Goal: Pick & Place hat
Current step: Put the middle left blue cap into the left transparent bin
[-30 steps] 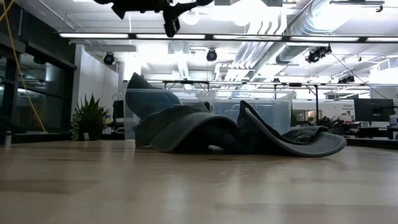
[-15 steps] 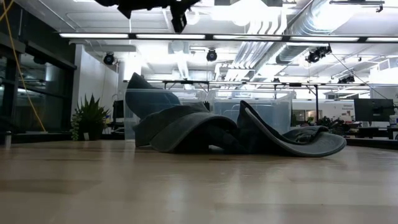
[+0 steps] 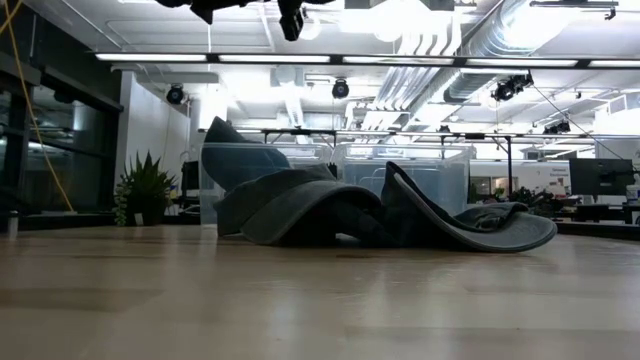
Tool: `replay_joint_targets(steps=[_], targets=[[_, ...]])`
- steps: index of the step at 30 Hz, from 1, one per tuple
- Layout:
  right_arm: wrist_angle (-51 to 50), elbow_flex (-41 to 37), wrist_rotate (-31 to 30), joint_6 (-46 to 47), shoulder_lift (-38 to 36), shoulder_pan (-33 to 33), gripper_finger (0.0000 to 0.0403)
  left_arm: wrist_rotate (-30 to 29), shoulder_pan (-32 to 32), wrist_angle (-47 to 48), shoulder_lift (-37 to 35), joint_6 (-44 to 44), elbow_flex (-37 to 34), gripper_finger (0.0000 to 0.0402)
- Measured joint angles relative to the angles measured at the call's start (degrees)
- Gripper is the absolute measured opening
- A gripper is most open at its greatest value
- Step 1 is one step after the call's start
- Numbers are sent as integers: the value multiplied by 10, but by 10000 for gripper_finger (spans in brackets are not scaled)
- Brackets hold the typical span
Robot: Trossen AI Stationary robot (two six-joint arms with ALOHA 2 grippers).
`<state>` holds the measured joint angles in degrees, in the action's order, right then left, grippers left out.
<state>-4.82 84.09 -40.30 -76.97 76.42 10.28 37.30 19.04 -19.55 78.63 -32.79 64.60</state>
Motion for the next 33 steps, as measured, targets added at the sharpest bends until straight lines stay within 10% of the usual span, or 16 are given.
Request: replay_joint_targets(steps=[5, 11, 27, 33], targets=[[-1, 0, -17, 2, 0, -14, 0, -25, -3, 3, 0, 15, 0, 139], [-4, 0, -20, 11, 0, -18, 0, -49, -3, 2, 0, 14, 0, 17], [-1, 0, -23, 36, 0, -18, 90, -62, -3, 23, 0, 25, 1, 6], [-1, 0, -139, 32, 0, -18, 160, -67, -3, 29, 0, 26, 0, 6]])
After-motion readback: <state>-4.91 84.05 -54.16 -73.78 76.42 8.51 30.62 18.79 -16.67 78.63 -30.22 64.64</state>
